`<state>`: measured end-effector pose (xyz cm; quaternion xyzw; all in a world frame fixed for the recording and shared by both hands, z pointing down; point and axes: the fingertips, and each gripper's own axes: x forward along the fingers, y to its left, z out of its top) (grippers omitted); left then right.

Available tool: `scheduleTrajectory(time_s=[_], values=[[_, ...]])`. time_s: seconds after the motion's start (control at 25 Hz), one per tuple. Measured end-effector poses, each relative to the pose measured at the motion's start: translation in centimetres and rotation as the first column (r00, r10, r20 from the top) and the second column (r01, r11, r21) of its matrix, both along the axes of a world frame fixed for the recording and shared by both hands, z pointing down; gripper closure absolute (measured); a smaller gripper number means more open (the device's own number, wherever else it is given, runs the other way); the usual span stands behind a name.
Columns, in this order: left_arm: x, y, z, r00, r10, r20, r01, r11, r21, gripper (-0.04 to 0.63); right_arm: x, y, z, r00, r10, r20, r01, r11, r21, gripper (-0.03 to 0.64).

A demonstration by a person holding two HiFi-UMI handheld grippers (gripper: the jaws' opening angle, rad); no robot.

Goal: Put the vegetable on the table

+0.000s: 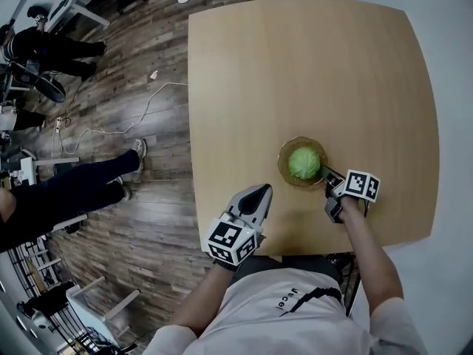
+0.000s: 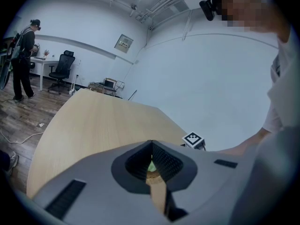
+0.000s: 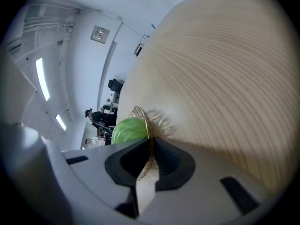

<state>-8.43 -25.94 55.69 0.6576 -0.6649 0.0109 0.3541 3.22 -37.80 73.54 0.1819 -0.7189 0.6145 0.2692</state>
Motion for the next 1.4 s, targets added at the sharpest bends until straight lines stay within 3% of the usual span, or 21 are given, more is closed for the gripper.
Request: scheduleTrajectory(time_s=[0.48,0.92,1.16,1.4], values=[[-2.3,-0.8,0.6,1.000,-0.017,-0.013,0.017,1.000,-0.016,0.582,-1.9,-4.6,1.6,0.995,0.007,-0.100,0.000,0.997,0.073,0.580],[-1.8,-0.4,0.0,1.000,0.018,-0.018,-0.017,1.000,0.004,0.583,-0.3,-5.5,-1.3,0.986,0.023,-0.167,0.014,0.976,0.219,0.578],[-0.7,0.6,-1.0,0.997,0.071,-0.027,-0.071,0.997,0.018,0.583,-0.8,-2.6,-5.7,0.989,-0.036,-0.146,0.087,0.932,0.353,0.578],[-0.2,1.6,-3.2,0.994,0.105,-0.018,-0.104,0.993,0.063,0.581,-2.5,1.7,-11.9,0.989,-0.112,-0.100,0.148,0.847,0.511,0.583]])
